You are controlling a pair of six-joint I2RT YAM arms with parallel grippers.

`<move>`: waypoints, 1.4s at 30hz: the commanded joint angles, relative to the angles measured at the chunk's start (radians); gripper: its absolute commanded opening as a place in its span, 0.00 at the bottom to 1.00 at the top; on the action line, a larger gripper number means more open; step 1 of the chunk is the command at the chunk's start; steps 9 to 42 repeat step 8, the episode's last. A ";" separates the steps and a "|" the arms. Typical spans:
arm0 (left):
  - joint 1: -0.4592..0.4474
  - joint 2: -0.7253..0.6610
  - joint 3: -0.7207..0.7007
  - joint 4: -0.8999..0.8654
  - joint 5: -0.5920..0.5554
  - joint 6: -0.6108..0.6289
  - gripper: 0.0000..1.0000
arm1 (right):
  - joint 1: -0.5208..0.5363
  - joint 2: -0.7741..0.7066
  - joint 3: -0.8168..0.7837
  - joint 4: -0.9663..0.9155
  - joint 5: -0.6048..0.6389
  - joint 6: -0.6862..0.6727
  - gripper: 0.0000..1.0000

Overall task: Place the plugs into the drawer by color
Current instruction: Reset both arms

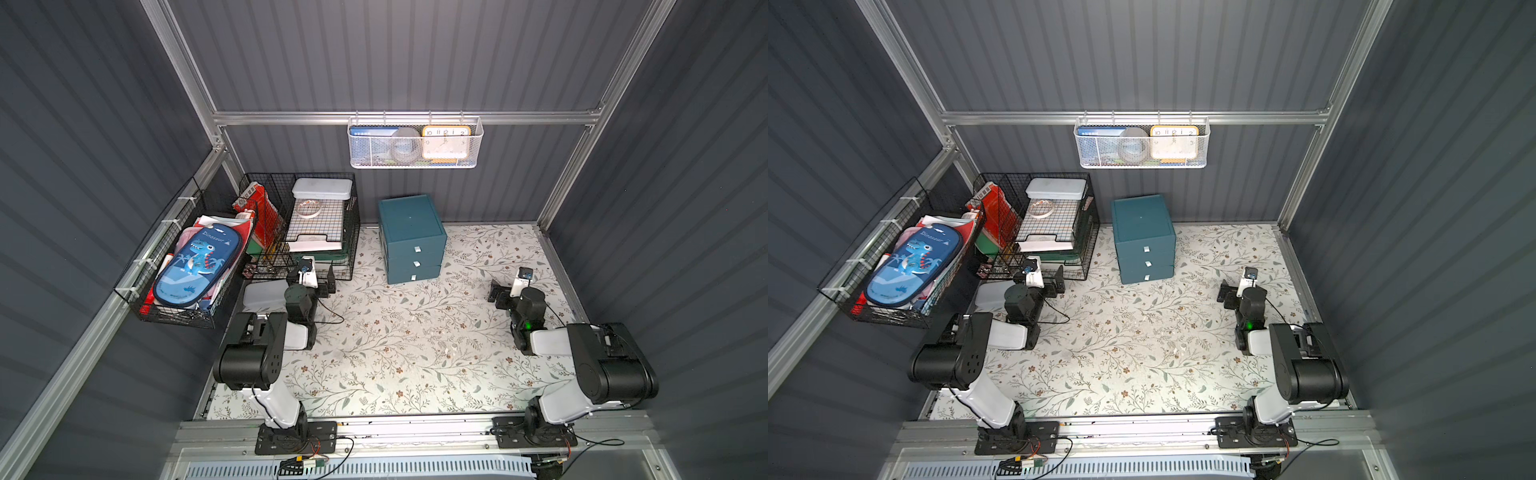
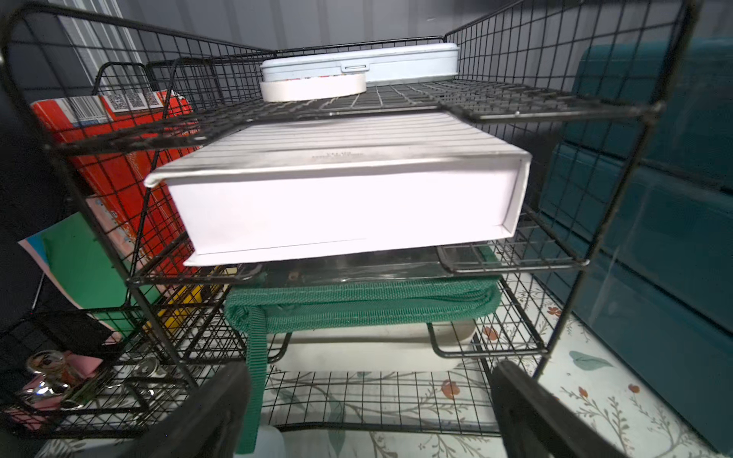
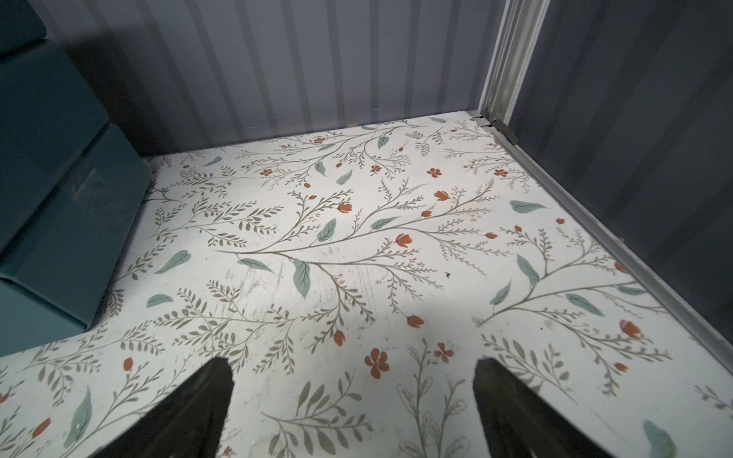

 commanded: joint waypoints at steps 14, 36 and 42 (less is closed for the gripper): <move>-0.001 0.002 0.009 -0.004 0.018 -0.020 0.99 | -0.025 0.000 -0.003 -0.001 -0.110 0.003 0.99; -0.001 0.002 0.009 -0.004 0.018 -0.020 0.99 | -0.025 0.000 -0.003 -0.001 -0.110 0.003 0.99; -0.001 0.002 0.009 -0.004 0.018 -0.020 0.99 | -0.025 0.000 -0.003 -0.001 -0.110 0.003 0.99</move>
